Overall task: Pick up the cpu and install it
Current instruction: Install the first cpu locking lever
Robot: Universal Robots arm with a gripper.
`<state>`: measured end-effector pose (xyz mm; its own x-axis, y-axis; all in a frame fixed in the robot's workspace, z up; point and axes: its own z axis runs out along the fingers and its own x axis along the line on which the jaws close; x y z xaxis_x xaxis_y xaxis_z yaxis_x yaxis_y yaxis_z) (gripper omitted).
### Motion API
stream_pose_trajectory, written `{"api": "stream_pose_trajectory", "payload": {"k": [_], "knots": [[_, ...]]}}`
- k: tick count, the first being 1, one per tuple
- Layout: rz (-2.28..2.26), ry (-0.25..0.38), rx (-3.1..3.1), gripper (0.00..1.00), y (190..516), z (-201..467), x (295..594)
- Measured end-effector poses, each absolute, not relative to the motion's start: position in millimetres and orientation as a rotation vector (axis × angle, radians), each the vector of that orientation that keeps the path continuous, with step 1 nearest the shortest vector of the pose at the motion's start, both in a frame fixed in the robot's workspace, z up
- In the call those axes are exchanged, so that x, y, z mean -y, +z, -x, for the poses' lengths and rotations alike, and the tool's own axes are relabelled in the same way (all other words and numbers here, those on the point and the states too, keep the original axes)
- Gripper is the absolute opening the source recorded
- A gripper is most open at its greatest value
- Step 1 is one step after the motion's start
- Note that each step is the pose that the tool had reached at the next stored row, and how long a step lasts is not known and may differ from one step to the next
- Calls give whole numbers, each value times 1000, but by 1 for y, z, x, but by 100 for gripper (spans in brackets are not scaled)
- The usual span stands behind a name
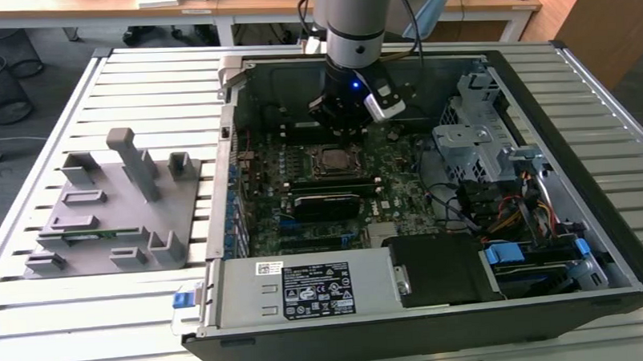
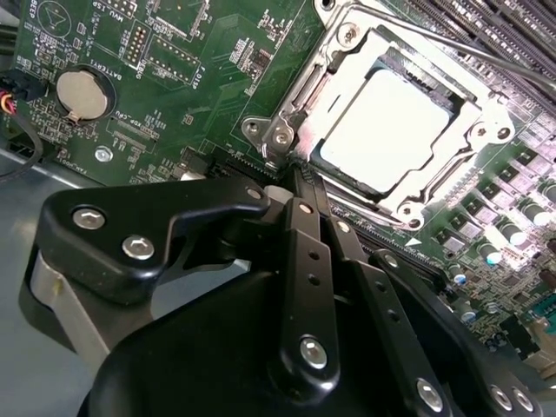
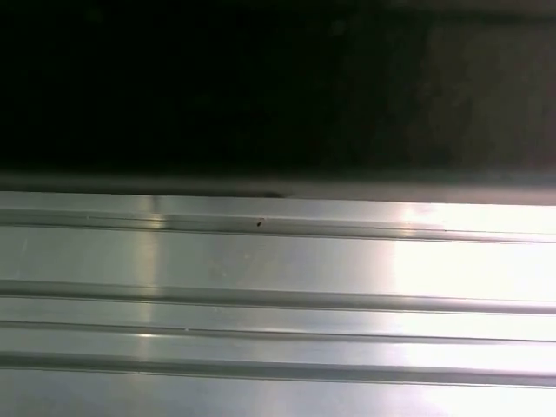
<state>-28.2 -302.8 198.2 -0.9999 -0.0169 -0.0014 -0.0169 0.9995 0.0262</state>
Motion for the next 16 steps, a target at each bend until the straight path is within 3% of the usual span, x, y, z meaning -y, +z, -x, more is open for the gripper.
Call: {"api": "stream_pose_trajectory", "payload": {"k": [16], "knots": [[26, 47, -3147, 11, 198, 27, 303]]}}
